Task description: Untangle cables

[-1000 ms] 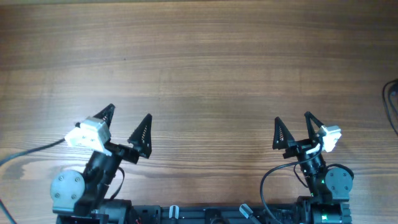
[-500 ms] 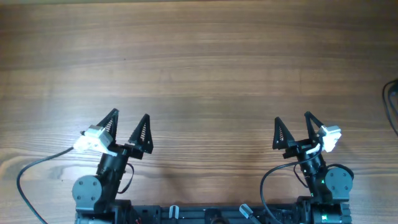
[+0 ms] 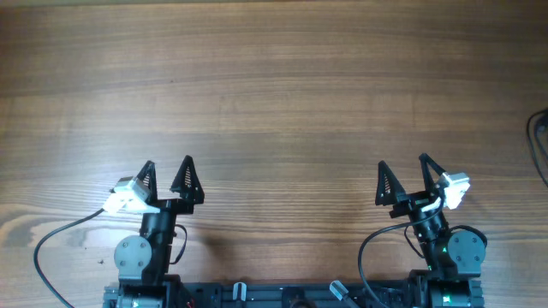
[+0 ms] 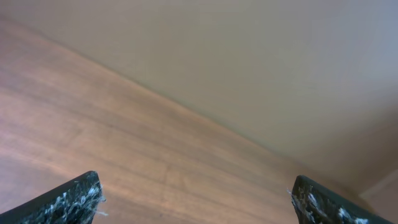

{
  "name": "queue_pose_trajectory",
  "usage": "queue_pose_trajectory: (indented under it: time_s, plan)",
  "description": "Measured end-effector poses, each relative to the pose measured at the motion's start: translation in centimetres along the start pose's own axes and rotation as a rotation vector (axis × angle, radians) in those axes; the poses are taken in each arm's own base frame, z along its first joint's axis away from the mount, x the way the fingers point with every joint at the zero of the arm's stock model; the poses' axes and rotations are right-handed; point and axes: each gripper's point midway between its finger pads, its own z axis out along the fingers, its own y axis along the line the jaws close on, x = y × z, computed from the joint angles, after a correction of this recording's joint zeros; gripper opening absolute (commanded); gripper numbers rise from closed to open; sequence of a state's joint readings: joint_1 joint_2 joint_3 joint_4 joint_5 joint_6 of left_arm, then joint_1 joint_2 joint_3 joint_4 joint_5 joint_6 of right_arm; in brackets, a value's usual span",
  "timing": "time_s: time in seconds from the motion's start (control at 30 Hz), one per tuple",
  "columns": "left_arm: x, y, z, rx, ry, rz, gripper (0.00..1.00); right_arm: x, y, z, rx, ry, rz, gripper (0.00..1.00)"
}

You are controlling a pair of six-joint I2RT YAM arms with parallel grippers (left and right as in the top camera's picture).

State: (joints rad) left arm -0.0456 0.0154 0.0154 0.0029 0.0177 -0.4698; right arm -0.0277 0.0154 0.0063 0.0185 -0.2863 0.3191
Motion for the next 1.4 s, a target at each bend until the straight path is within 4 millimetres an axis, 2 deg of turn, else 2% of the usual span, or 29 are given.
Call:
queue_pose_trajectory:
  time_s: [0.17,0.23,0.47,1.4]
  plan:
    - [1.2,1.7,-0.1,-0.079,0.040,0.007,1.00,0.0,0.0,0.0,0.000,0.000,0.000,1.00]
    - [1.2,1.8,-0.1,-0.084,0.038,0.040,1.00,0.0,0.0,0.0,0.000,0.000,0.000,1.00]
    - [1.2,1.9,-0.1,-0.086,0.038,0.099,1.00,0.0,0.0,0.0,0.000,0.000,0.000,1.00]
    - [1.2,1.9,-0.1,-0.087,0.039,0.107,1.00,0.0,0.0,0.0,0.000,0.000,0.000,1.00]
